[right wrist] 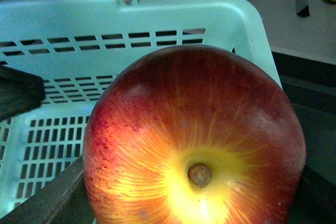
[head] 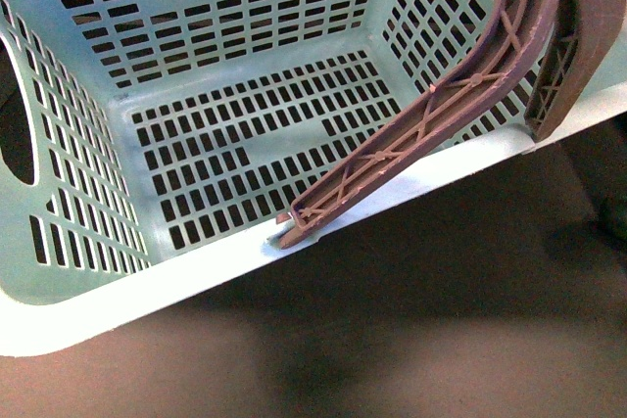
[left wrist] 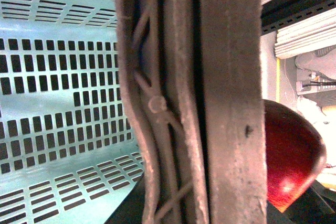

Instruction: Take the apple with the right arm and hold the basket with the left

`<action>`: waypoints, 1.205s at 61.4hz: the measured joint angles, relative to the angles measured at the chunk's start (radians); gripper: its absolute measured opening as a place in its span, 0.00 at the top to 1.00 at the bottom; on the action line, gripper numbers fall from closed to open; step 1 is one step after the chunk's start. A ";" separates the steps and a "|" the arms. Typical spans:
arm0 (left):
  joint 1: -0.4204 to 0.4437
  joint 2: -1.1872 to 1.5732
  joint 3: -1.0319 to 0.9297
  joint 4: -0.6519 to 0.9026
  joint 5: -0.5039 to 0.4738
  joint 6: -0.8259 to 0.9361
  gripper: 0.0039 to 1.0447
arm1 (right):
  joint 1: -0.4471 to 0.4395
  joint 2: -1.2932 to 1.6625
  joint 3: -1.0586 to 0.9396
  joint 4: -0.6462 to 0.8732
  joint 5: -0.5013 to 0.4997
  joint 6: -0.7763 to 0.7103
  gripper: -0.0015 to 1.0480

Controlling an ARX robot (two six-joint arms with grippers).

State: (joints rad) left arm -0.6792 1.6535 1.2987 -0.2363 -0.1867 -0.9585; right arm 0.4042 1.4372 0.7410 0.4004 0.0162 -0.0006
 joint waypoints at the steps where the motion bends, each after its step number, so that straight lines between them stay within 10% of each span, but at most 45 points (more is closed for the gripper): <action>1: 0.000 0.000 0.000 0.000 0.000 0.000 0.86 | 0.001 0.002 0.000 0.000 0.003 0.003 0.14; 17: 0.000 -0.002 -0.003 -0.002 0.006 0.006 0.86 | -0.014 -0.046 -0.028 0.008 0.034 0.035 0.08; 43: 0.000 -0.002 -0.004 -0.002 0.003 -0.001 0.86 | -0.288 -0.581 -0.257 -0.133 0.120 0.055 0.09; 74: 0.000 -0.002 -0.004 -0.002 0.002 0.000 0.86 | -0.401 -0.761 -0.542 0.067 -0.013 0.007 0.84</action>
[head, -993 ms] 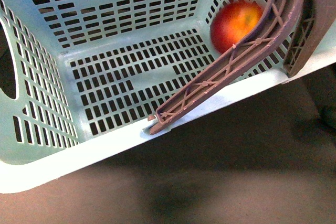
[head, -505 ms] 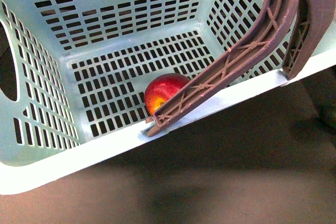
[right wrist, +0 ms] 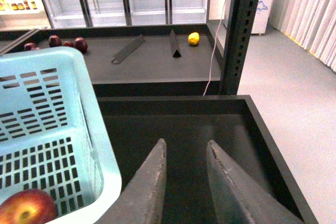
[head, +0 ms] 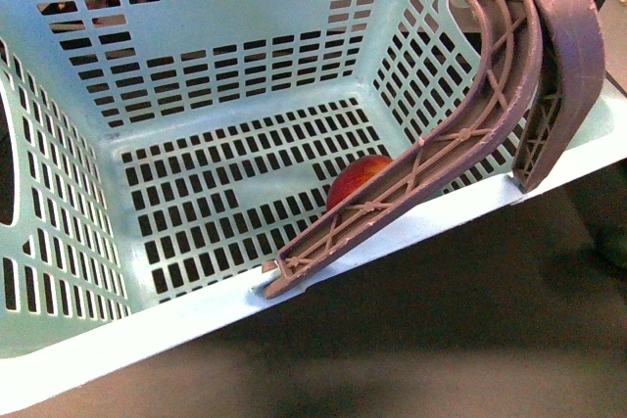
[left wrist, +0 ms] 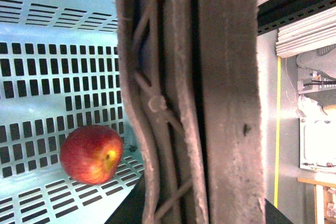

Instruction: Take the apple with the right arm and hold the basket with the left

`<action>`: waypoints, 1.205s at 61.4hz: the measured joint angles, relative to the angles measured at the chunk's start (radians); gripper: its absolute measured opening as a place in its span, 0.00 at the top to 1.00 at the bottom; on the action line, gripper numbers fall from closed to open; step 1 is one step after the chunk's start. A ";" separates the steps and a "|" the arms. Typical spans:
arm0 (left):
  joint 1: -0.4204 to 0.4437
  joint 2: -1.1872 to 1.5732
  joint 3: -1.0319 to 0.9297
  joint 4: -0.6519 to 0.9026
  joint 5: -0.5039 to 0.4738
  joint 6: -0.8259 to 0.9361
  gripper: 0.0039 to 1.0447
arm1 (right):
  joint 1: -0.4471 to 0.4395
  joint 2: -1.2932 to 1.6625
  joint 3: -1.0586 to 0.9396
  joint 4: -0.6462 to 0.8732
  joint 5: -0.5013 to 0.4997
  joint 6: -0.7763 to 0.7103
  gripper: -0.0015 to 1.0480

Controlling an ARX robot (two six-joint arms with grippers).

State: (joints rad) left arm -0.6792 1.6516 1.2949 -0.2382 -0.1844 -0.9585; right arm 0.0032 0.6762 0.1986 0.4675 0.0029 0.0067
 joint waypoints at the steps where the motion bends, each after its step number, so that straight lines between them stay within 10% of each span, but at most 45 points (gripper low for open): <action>1: 0.000 0.000 0.000 0.000 0.000 0.000 0.86 | 0.000 -0.008 -0.008 0.000 -0.001 0.000 0.87; 5: 0.000 0.000 0.000 0.000 0.001 0.000 0.86 | 0.000 -0.039 -0.034 -0.002 -0.002 -0.004 0.98; 74: 0.000 0.000 0.000 0.000 0.000 0.000 0.86 | 0.000 -0.465 -0.180 -0.255 -0.002 -0.003 0.98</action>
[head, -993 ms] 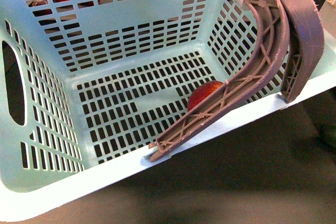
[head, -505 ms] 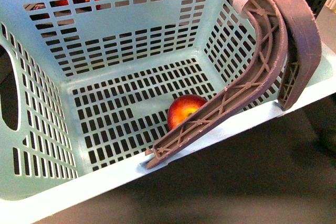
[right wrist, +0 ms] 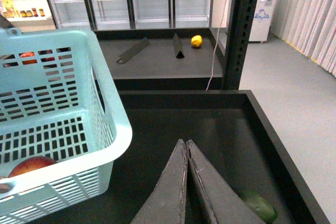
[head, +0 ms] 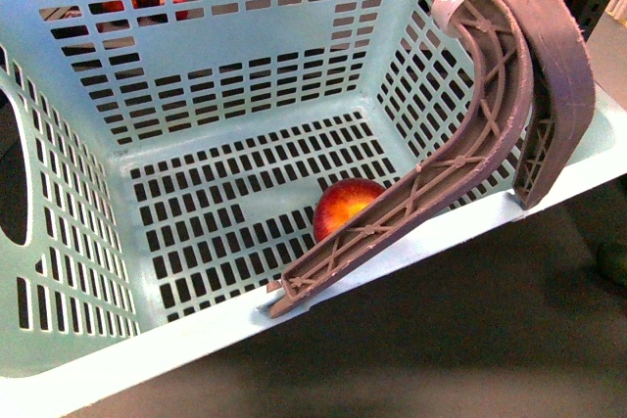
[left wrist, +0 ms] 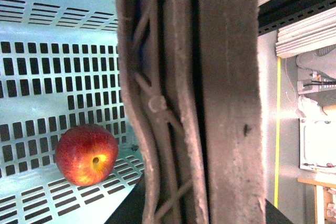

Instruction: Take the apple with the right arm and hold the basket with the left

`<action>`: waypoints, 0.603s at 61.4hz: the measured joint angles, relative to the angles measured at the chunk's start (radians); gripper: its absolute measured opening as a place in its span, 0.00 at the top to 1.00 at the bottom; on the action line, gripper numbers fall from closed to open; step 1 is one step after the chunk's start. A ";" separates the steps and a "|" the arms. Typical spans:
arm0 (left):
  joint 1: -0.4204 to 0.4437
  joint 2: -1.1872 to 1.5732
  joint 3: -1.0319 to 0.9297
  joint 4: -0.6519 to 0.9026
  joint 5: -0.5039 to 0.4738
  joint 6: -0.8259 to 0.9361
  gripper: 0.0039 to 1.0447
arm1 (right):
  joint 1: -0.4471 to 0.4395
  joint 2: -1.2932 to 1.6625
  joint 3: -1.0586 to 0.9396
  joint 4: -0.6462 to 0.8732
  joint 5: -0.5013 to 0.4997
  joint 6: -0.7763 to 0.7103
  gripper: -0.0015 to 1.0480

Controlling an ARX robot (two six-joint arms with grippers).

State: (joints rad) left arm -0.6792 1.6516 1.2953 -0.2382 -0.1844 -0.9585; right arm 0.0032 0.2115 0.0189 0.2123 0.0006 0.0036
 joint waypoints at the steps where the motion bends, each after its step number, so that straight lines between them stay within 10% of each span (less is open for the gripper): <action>1: 0.000 0.000 0.000 0.000 0.000 0.000 0.86 | 0.000 -0.005 0.000 -0.005 0.000 0.000 0.98; 37: 0.000 0.000 0.000 0.000 -0.001 0.001 0.86 | -0.001 -0.205 0.000 -0.211 0.002 0.000 0.98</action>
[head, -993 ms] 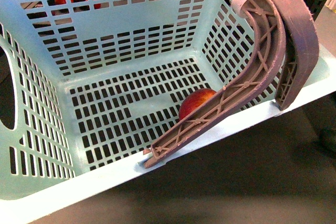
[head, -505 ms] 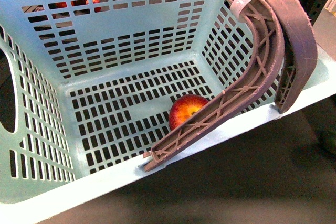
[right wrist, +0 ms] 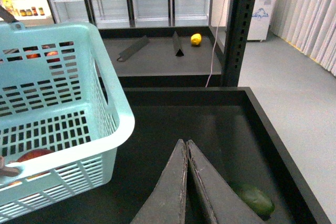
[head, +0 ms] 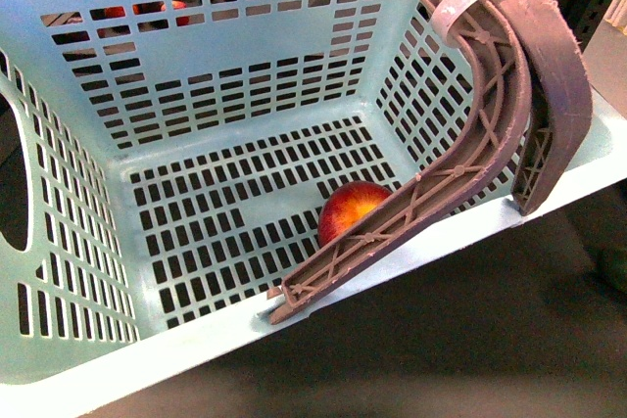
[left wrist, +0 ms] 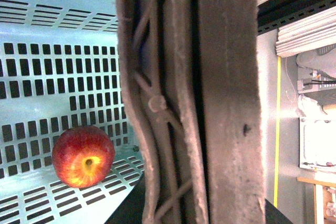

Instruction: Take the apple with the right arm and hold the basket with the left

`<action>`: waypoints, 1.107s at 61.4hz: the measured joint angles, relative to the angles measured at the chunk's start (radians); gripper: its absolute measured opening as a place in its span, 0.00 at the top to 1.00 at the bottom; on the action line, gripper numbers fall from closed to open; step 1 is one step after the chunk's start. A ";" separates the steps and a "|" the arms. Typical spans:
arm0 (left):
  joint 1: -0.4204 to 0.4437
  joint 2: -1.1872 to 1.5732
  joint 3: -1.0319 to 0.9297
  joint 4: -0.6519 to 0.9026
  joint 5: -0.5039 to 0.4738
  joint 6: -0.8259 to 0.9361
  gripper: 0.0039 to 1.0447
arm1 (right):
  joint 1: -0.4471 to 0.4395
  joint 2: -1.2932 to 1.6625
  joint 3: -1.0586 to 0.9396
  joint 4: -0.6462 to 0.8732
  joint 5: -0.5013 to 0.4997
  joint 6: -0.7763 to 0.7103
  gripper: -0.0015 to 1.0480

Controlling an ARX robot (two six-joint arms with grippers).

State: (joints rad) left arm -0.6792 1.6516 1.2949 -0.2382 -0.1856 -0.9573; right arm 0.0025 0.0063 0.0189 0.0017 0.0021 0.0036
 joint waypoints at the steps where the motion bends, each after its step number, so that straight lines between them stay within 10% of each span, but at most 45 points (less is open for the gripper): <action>1: 0.000 0.000 0.000 0.000 0.000 0.000 0.86 | 0.000 0.000 0.000 0.000 0.000 0.000 0.98; 8: 0.000 0.000 0.000 0.000 0.002 -0.001 0.86 | 0.000 0.000 0.000 0.000 0.000 0.000 0.95; 42: 0.000 0.000 0.000 0.000 0.002 -0.001 0.86 | 0.000 0.000 0.000 0.000 0.000 0.000 0.09; 68: -0.007 0.000 -0.005 0.020 -0.058 0.015 0.86 | 0.000 0.000 0.000 0.000 0.000 0.000 0.08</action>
State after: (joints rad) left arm -0.6861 1.6516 1.2900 -0.2180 -0.2440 -0.9421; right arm 0.0025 0.0059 0.0189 0.0017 0.0021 0.0032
